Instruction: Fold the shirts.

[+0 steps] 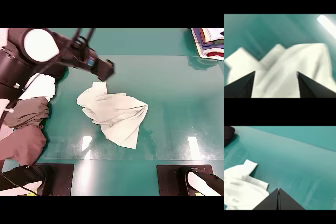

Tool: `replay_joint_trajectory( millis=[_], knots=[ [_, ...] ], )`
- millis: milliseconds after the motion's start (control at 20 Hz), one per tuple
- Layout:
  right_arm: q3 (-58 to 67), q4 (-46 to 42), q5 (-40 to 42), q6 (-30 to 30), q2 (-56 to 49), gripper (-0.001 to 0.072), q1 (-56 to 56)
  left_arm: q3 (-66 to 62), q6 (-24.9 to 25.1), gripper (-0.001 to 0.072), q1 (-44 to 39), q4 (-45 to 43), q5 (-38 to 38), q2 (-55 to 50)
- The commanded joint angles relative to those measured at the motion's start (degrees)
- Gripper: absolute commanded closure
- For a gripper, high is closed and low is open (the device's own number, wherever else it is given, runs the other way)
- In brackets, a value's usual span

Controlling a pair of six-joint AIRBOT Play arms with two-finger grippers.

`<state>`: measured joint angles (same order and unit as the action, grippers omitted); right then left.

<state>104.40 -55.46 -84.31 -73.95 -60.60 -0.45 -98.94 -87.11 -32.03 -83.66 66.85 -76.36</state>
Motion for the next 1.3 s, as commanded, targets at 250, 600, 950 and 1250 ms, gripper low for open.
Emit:
replay_joint_trajectory(
  millis=[250,600,950,1250],
  knots=[
    [0.13,0.02,-1.36,-0.02,-0.15,0.0694,0.02,19.43,-3.76,0.0102,21.84,7.74,-7.23,-6.54],
    [0.13,-0.02,-1.33,-0.7,-0.31,0.0694,0.02,19.76,7.96,0.0103,24.61,19.17,-11.04,-21.03],
    [0.13,-0.04,-1.22,-1.33,-0.48,0.0694,0.02,19.78,8.11,0.0228,24.61,20.96,-12.09,-22.27],
    [-2.03,-0.24,-1.99,-2.16,0.02,0.0694,0.0,18.32,8.02,0.068,24.87,21.18,-9.14,-21.79]
  ],
)
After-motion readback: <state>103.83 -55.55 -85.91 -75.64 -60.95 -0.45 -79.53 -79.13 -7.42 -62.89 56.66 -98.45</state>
